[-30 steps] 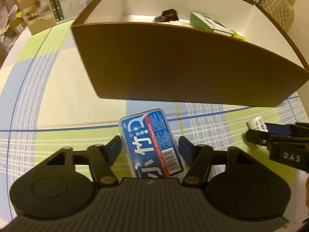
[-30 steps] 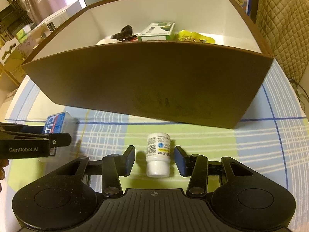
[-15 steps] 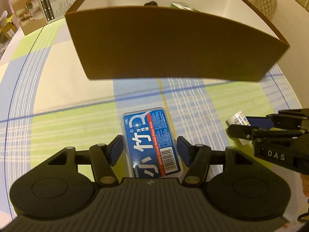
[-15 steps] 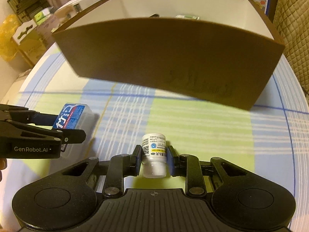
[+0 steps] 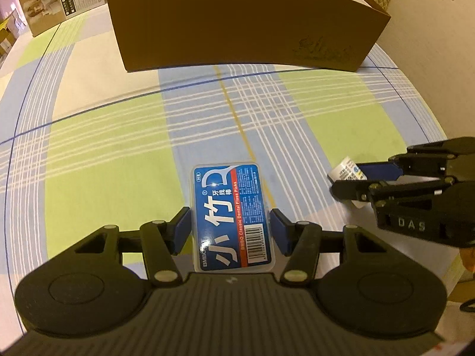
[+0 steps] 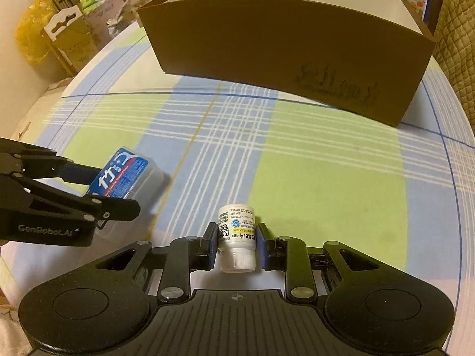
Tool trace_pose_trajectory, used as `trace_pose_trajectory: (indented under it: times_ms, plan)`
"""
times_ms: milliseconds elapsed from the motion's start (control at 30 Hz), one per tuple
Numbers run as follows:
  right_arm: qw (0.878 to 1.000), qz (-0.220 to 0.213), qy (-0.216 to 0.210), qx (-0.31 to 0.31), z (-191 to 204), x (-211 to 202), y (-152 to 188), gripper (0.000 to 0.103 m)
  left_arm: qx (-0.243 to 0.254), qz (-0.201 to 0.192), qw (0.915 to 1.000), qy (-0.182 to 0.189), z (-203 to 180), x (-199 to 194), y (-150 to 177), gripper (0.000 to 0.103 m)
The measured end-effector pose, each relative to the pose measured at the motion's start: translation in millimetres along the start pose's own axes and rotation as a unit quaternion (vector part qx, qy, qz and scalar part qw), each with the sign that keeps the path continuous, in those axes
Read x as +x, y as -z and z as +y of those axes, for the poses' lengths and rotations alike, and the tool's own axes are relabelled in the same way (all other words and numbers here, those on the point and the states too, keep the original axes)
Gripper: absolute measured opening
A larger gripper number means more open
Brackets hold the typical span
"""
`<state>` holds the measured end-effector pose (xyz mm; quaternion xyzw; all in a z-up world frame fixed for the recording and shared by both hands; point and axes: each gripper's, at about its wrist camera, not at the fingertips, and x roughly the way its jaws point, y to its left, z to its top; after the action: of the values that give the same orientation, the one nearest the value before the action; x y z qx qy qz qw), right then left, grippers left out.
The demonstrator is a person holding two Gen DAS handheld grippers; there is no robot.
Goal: Organize objects
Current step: 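Lift the toothpick box and pill bottle and carry both over the brown box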
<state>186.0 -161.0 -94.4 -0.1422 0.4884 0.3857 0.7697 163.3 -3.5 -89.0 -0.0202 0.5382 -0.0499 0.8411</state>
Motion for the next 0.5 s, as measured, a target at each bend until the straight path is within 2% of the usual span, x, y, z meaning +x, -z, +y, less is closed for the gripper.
trace_pose_trajectory:
  times_ms: [233,500]
  plan:
    - [1.0,-0.005,0.008,0.007,3.5,2.8,-1.3,0.024,-0.007,0.005,0.9999,-0.013,-8.3,8.3,-5.4,0.053]
    - [1.0,-0.011,0.009,0.006,3.2,0.0,1.7,0.024,0.021,0.007,0.9992,-0.033,-25.2,15.4,-7.3,0.053]
